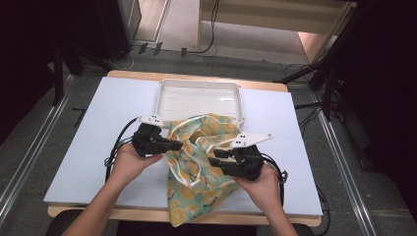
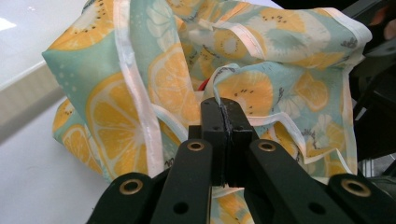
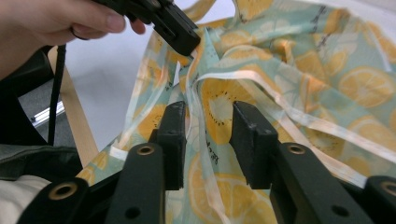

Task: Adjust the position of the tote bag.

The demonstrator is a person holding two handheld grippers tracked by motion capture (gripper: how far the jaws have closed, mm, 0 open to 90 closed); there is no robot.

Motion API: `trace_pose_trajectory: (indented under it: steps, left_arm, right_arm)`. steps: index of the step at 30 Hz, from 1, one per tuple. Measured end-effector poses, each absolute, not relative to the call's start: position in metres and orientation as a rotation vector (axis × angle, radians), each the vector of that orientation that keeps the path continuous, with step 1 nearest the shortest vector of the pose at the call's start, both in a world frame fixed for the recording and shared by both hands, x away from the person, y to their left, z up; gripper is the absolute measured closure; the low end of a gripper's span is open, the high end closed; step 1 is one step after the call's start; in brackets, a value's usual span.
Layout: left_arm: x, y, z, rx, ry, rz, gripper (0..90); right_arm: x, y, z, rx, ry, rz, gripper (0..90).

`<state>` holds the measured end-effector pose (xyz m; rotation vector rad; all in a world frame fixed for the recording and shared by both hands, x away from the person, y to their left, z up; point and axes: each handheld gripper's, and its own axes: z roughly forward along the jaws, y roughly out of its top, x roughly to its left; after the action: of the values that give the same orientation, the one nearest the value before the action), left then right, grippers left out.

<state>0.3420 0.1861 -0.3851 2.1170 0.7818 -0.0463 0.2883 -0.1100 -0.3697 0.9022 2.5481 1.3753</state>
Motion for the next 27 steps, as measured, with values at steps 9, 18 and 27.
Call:
trace_pose_trajectory:
  steps: [9, 18, 27]
  left_arm:
    - [0.335, 0.195, -0.386, 2.132, 0.778, -0.079, 90.0]
    - [0.328, 0.209, -0.386, 2.136, 0.790, -0.086, 90.0]
    - [0.320, 0.225, -0.389, 2.147, 0.811, -0.094, 90.0]
  right_arm:
    - [0.298, -0.122, -0.374, 0.965, 2.492, 1.360, 90.0]
    - [0.311, -0.151, -0.376, 1.075, 2.401, 1.354, 90.0]
    - [0.315, -0.171, -0.386, 1.161, 2.359, 1.331, 90.0]
